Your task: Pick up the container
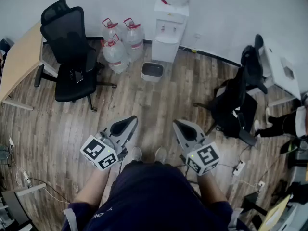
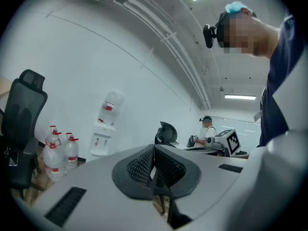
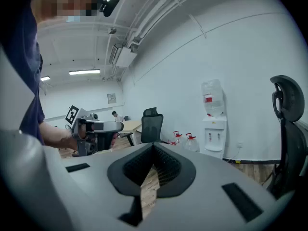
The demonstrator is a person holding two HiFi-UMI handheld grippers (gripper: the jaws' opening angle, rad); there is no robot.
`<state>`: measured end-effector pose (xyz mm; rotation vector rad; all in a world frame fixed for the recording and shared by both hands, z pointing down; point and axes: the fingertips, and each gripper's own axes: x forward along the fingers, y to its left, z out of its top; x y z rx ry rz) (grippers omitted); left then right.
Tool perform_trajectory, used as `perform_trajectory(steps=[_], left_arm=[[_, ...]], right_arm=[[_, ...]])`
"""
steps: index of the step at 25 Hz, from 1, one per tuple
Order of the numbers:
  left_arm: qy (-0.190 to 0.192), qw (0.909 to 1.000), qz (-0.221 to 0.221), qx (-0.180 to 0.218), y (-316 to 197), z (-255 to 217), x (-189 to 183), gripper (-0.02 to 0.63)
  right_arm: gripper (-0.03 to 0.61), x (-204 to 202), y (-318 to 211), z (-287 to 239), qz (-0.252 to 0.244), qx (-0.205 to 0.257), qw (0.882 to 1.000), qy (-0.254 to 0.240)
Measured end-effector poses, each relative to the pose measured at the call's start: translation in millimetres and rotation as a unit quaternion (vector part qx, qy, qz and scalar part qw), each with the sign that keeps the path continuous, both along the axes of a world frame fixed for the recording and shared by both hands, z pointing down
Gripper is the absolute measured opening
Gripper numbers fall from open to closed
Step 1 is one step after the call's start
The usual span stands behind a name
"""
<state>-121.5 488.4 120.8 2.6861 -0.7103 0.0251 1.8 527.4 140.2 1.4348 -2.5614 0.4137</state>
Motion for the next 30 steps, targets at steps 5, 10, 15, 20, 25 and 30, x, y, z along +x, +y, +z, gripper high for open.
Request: perform_trajectory(steps=[5, 10, 15, 20, 25, 30], left_arm=[[-0.004, 1.0000, -0.003, -0.004, -3.9, 6.5, 6.9, 0.026], [-0.018, 0.9997, -0.009, -0.013, -5.3, 18.4, 21.4, 0.026], [-0.030, 0.9992, -0.022, -0.017, -3.2, 30.0, 37.0, 0.026], [-0.034, 0.9985, -0.040, -0.014, -0.9, 28.6, 51.4, 0.026], [-0.035, 0.9979, -0.053, -0.013, -13.5, 26.6, 60.9, 0.026], [-0.031, 0.9976, -0.061, -0.011, -47.3, 32.9, 69.1, 0.026]], right_arm=[[0.015, 7.2, -3.5, 5.6, -0.002, -0.003, 1.000, 0.001], [0.017, 25.5, -6.3, 14.8, 0.001, -0.014, 1.000, -0.014], [0.017, 53.6, 1.6, 32.5, -0.001, -0.029, 0.999, -0.016], [0.017, 85.7, 8.9, 38.5, 0.004, -0.036, 0.999, -0.025], [0.017, 103.2, -5.2, 31.8, 0.003, -0.028, 0.999, -0.027], [0.017, 110.6, -37.5, 34.9, -0.004, -0.024, 0.999, -0.023]])
